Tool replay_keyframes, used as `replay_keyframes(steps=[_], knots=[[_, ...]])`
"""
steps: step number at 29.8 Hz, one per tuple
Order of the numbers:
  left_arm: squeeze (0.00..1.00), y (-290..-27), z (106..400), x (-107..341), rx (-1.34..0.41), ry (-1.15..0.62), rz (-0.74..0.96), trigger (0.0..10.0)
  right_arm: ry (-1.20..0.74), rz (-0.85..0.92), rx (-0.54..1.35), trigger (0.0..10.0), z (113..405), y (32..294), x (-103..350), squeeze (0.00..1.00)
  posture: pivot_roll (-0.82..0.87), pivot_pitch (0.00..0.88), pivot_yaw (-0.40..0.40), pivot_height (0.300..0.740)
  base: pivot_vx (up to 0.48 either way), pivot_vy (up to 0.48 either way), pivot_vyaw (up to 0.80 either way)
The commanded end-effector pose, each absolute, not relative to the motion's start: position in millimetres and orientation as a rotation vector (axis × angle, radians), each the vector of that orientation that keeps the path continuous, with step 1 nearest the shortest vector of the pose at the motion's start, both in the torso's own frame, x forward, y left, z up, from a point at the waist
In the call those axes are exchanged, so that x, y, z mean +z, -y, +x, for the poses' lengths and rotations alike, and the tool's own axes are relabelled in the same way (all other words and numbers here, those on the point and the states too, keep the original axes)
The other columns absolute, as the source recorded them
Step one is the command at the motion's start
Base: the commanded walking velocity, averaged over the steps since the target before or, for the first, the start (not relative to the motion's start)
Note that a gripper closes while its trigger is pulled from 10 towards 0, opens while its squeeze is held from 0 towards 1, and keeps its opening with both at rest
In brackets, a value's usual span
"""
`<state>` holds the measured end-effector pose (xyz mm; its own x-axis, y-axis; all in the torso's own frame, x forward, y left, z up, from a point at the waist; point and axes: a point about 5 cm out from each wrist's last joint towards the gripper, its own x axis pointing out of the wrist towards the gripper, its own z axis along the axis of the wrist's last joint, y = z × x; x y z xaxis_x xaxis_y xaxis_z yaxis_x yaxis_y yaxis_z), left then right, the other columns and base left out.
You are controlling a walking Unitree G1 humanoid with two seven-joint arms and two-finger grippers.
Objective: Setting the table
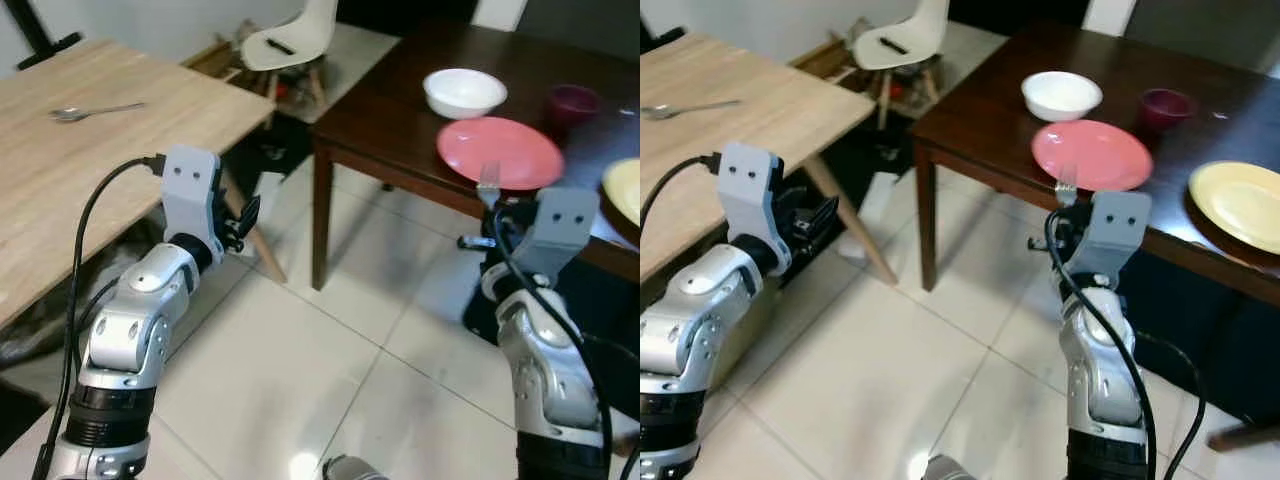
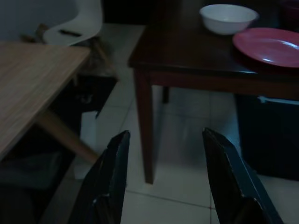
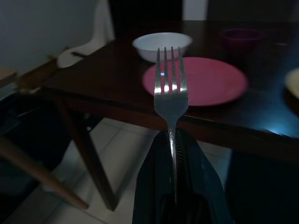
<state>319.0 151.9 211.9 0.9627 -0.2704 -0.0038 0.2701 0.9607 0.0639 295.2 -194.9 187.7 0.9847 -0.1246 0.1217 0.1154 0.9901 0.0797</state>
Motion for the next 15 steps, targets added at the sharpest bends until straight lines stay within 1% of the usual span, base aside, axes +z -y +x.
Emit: replay_keyframes(steps=[1,15], knots=[[0.00,-154.5,319.5,206.2,-0.267,-0.018,0.063,10.0,0.115,0.080,-0.116,10.0,294.6,193.2,184.3,0.00,-0.14,0.033,0.096,0.740,0.000,0.000,-0.80],[0.00,-152.8,320.9,206.8,-0.270,-0.012,0.057,10.0,0.118,0.081,-0.114,10.0,295.4,192.8,184.4,0.00,-0.14,0.033,0.095,0.740,0.000,0.000,-0.80]])
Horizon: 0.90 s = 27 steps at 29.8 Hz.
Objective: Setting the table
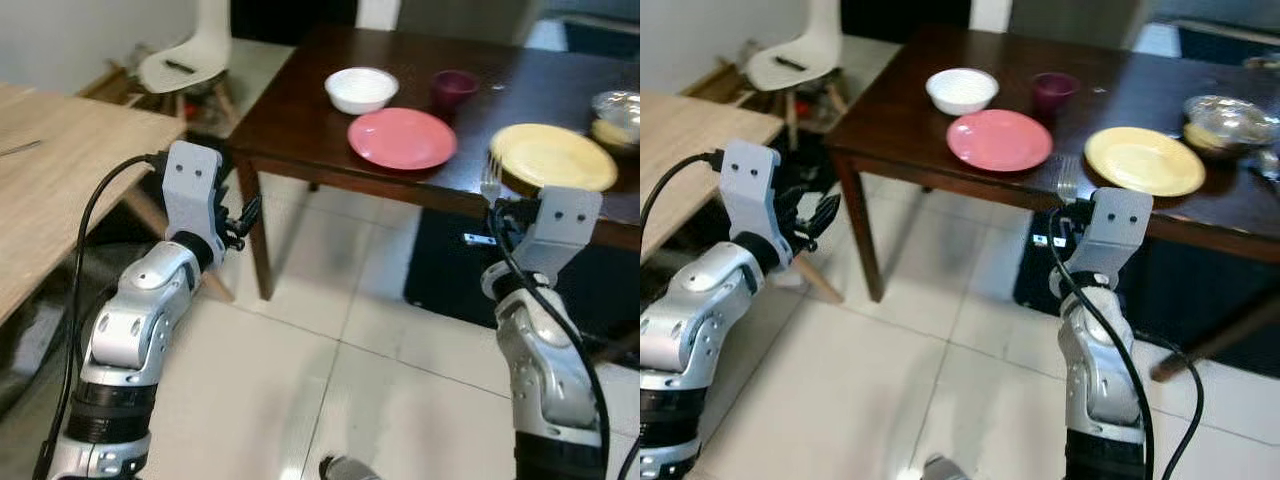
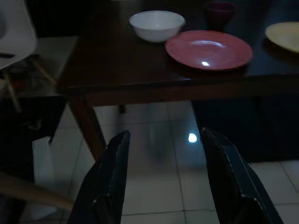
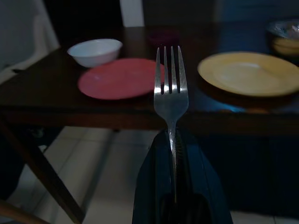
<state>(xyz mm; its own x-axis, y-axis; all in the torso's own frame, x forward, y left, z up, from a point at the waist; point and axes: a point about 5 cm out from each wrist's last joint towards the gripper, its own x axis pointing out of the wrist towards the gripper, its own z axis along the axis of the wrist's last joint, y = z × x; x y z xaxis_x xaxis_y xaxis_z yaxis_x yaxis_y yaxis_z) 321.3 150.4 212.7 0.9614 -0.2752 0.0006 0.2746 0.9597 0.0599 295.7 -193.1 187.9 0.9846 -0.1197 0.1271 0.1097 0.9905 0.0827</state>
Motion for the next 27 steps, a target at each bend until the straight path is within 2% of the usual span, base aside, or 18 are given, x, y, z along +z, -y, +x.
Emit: replay_keyframes(steps=[1,5,6,8,10,11,12,14,15,17,22,27], knots=[[0.00,-152.7,320.7,206.5,-0.270,-0.012,0.057,10.0,0.117,0.081,-0.112,10.0,295.5,192.5,184.4,0.00,-0.14,0.033,0.091,0.740,0.000,0.000,-0.80],[0.00,-153.5,320.0,204.4,-0.261,-0.014,0.059,10.0,0.116,0.082,-0.092,10.0,297.2,190.2,184.5,0.00,-0.14,0.034,0.086,0.740,0.000,0.000,-0.80],[0.00,-156.2,318.7,202.6,-0.235,-0.009,0.073,10.0,0.118,0.080,-0.046,10.0,300.2,184.7,185.4,0.00,-0.13,0.037,0.058,0.740,0.000,0.000,-0.80],[0.00,-158.8,317.4,201.5,-0.212,-0.004,0.081,10.0,0.118,0.080,-0.006,10.0,302.5,179.5,186.0,0.00,-0.13,0.037,0.058,0.740,0.000,0.000,-0.80],[0.00,-168.1,310.9,196.9,-0.129,0.006,0.107,10.0,0.113,0.120,0.138,10.0,309.1,158.6,186.4,0.00,-0.10,0.039,0.014,0.740,0.000,0.000,-0.80],[0.00,-168.1,310.9,196.9,-0.129,0.006,0.107,10.0,0.113,0.120,0.138,10.0,309.1,158.6,186.4,0.00,-0.10,0.039,0.014,0.740,0.000,0.000,-0.80],[0.00,-175.0,303.5,192.2,-0.070,0.007,0.127,10.0,0.104,0.158,0.254,10.0,312.8,140.7,185.6,0.00,-0.09,0.039,0.007,0.740,0.000,0.000,-0.80],[0.00,-175.0,303.5,192.2,-0.070,0.007,0.127,10.0,0.104,0.158,0.254,10.0,312.8,140.7,185.6,0.00,-0.09,0.039,0.007,0.740,0.000,0.000,-0.80],[0.00,-178.6,293.8,186.9,-0.036,0.002,0.142,10.0,0.081,0.220,0.350,10.0,315.6,126.1,182.5,0.00,-0.04,0.041,-0.041,0.740,0.000,0.000,-0.66],[0.00,-179.8,290.2,185.1,-0.024,-0.001,0.142,10.0,0.072,0.249,0.384,10.0,316.5,121.2,181.2,0.00,-0.04,0.041,-0.041,0.740,0.000,0.000,-0.66],[0.00,-187.7,275.6,182.6,0.046,-0.006,0.121,10.0,0.033,0.403,0.526,10.0,316.4,102.3,175.8,0.00,0.02,0.058,-0.071,0.740,0.000,0.000,0.00],[0.00,-185.4,272.6,177.6,0.046,-0.013,0.093,10.0,0.036,0.389,0.557,10.0,313.3,97.6,174.3,0.00,0.01,0.056,-0.070,0.740,0.000,0.000,0.00]])
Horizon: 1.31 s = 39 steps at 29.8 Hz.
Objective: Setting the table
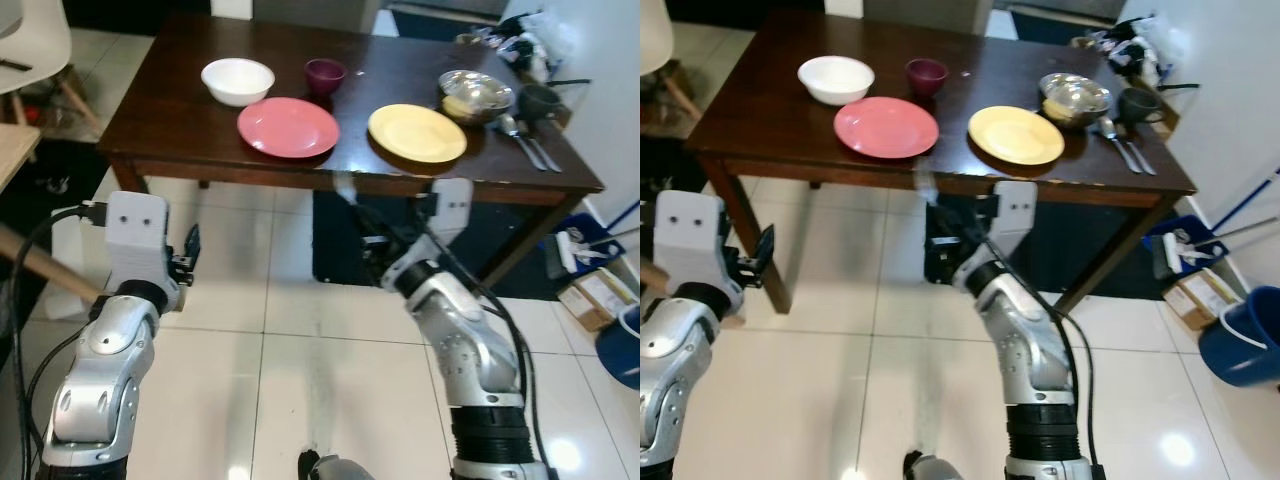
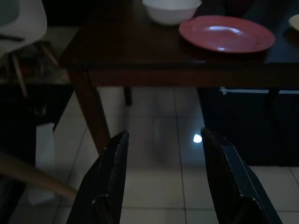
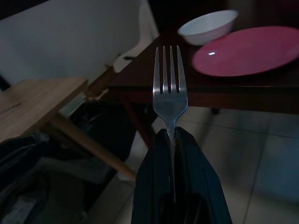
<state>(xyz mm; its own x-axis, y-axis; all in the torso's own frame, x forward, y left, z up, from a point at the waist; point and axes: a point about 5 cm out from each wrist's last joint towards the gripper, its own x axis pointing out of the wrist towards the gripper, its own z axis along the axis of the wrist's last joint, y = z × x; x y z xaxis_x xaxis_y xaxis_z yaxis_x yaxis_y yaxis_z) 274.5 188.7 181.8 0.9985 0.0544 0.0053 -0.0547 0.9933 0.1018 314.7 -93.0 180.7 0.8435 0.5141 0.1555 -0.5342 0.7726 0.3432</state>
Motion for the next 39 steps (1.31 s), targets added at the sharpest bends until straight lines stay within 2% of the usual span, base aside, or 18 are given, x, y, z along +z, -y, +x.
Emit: replay_keyframes(steps=[1,7,10,12,21,39], knots=[[0.00,-184.0,272.5,175.4,0.045,-0.014,0.089,10.0,0.039,0.379,0.562,10.0,312.8,97.3,173.6,0.00,0.00,0.054,-0.065,0.740,0.000,0.000,0.00],[0.00,-168.2,282.9,177.6,-0.045,0.043,0.139,10.0,0.083,0.381,0.510,10.0,309.1,111.2,176.1,0.00,-0.06,0.031,-0.005,0.740,0.000,0.000,0.00],[0.00,-167.2,284.4,178.3,-0.050,0.049,0.137,10.0,0.088,0.383,0.502,10.0,308.3,113.3,176.6,0.00,-0.06,0.031,-0.005,0.740,0.000,0.000,0.00],[0.00,-165.6,290.9,179.3,-0.068,0.055,0.151,10.0,0.095,0.367,0.470,10.0,302.7,120.6,174.6,0.00,-0.11,0.020,0.033,0.740,0.000,0.000,0.00],[0.00,-164.8,304.0,181.4,-0.085,0.077,0.183,10.0,0.095,0.267,0.389,10.0,288.3,137.8,163.2,0.00,-0.14,0.013,0.056,0.740,0.000,0.000,0.00],[0.00,-161.1,310.6,183.3,-0.103,0.129,0.212,10.0,0.160,0.256,0.277,10.0,298.7,152.2,172.7,0.00,-0.14,0.001,0.065,0.740,0.467,0.000,0.00]])
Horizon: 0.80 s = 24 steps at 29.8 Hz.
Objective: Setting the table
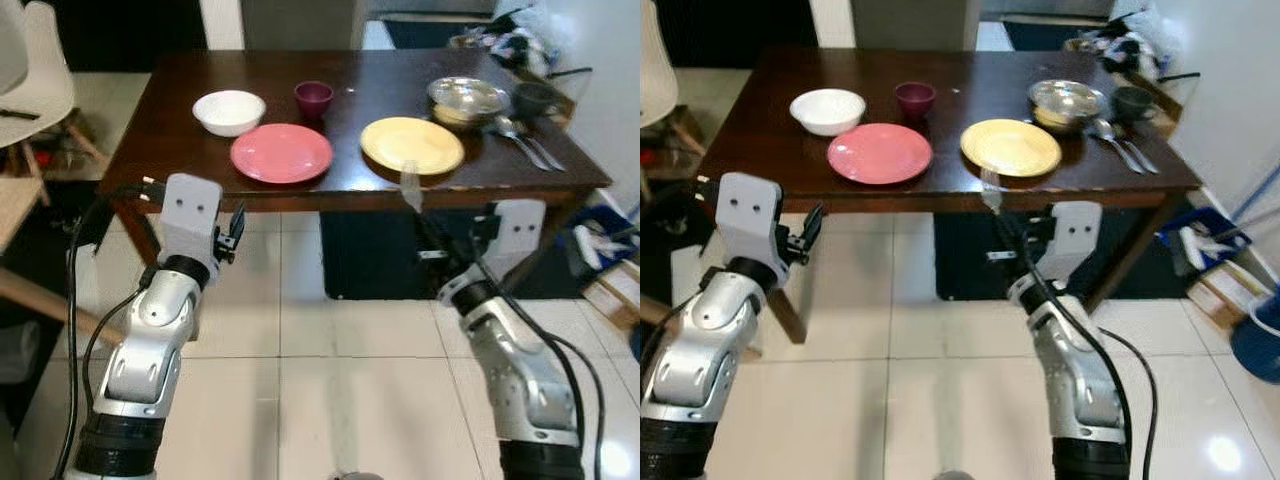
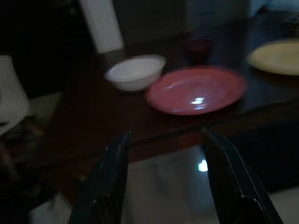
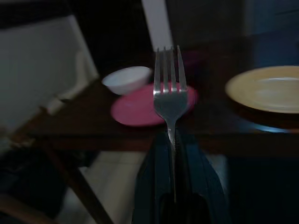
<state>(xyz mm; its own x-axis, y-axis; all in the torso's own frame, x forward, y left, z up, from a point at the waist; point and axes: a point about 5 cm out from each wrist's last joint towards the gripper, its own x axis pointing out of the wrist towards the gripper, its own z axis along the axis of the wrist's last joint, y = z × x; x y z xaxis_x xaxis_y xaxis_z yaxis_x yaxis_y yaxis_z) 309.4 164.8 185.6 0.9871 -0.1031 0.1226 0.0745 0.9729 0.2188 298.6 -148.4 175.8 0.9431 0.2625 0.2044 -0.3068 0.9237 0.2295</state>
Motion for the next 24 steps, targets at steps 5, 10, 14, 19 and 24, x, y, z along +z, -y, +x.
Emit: replay_keyframes(steps=[5,10,14,19,24], knots=[[0.00,-158.9,313.2,184.1,-0.114,0.138,0.215,10.0,0.160,0.262,0.263,10.0,297.8,153.7,171.4,0.00,-0.14,0.003,0.072,0.740,0.465,0.000,-0.58],[0.00,-156.6,315.2,184.6,-0.124,0.143,0.217,10.0,0.164,0.259,0.248,10.0,299.2,155.8,171.7,0.00,-0.15,0.003,0.074,0.740,0.463,0.000,-0.75],[0.00,-156.7,315.6,184.5,-0.126,0.145,0.217,10.0,0.162,0.248,0.245,10.0,300.5,155.8,171.4,0.00,-0.15,0.003,0.074,0.740,0.460,0.000,-0.53],[0.00,-156.7,316.0,184.4,-0.126,0.146,0.217,10.0,0.160,0.232,0.262,10.0,302.9,153.5,172.1,0.00,-0.14,0.004,0.074,0.740,0.450,0.000,0.00],[0.00,-156.8,316.3,184.6,-0.126,0.148,0.224,10.0,0.139,0.226,0.316,10.0,305.6,147.0,171.1,0.00,-0.14,0.005,0.072,0.740,0.420,0.000,0.00]])
